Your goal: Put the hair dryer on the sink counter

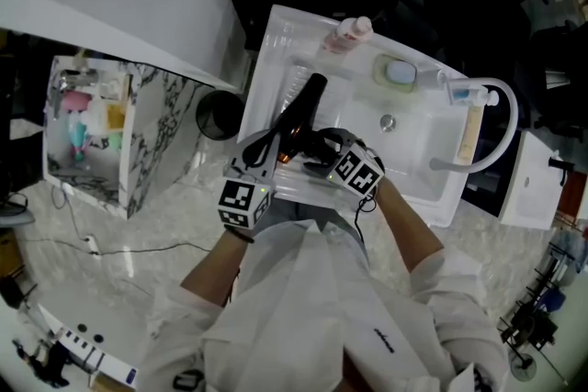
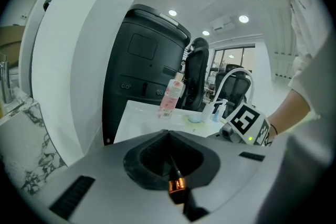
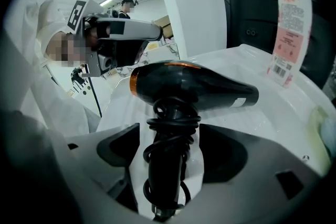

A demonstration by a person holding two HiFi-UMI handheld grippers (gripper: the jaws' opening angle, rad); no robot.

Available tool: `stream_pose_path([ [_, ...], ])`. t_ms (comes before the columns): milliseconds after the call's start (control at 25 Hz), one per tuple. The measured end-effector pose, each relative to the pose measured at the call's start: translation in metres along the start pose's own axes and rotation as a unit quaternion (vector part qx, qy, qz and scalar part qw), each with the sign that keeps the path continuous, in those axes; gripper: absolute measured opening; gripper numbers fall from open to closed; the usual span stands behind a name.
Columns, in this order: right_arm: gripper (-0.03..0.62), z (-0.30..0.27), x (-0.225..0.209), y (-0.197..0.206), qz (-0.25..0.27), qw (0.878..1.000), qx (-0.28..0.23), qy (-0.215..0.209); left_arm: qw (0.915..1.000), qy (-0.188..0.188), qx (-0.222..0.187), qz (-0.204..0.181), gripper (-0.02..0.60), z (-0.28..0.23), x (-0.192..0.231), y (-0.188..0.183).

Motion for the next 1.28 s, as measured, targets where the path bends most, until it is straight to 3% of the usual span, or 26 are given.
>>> stream_pose_path([
  [280, 0.37, 0.021, -0.006, 0.005, -0.03, 0.999, -0.021, 0.032, 0.9999, 0.007, -0.004, -0.006, 0.023, 0.001, -0.007, -0.008],
  [520, 0.357, 0.069, -0.01, -0.005, -0.07, 0.988, -0.095, 0.105, 0.9997, 0.011, -0.016, -0.013, 0.023, 0.004, -0.013, -0.021],
  [680, 0.303, 0.116, -0.008, -0.032, -0.084, 0.966, -0.18, 0.163, 0.9992, 0.017, -0.027, -0.022, 0.023, 0.001, -0.02, -0.037],
  [840, 0.187, 0.157, -0.003, -0.056, -0.087, 0.938, -0.263, 0.206, 0.9982, 0.027, -0.04, -0.036, 0.023, -0.003, -0.03, -0.055],
  [1040, 0.132, 0.198, 0.004, -0.076, -0.09, 0.911, -0.322, 0.24, 0.996, 0.034, -0.066, -0.05, 0.023, -0.003, -0.043, -0.085],
  [1280, 0.067, 0.243, 0.021, -0.1, -0.081, 0.883, -0.388, 0.252, 0.993, 0.03, -0.095, -0.063, 0.023, 0.008, -0.049, -0.117],
])
Point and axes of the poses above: the fingertips, and each gripper's own axes: z backward along the fingers, x to its left, y out of its underside, the point moved 4 cm from there along z, backward along the fingers, and after that the axes turned 4 degrees about -x, right-handed, at the moved point
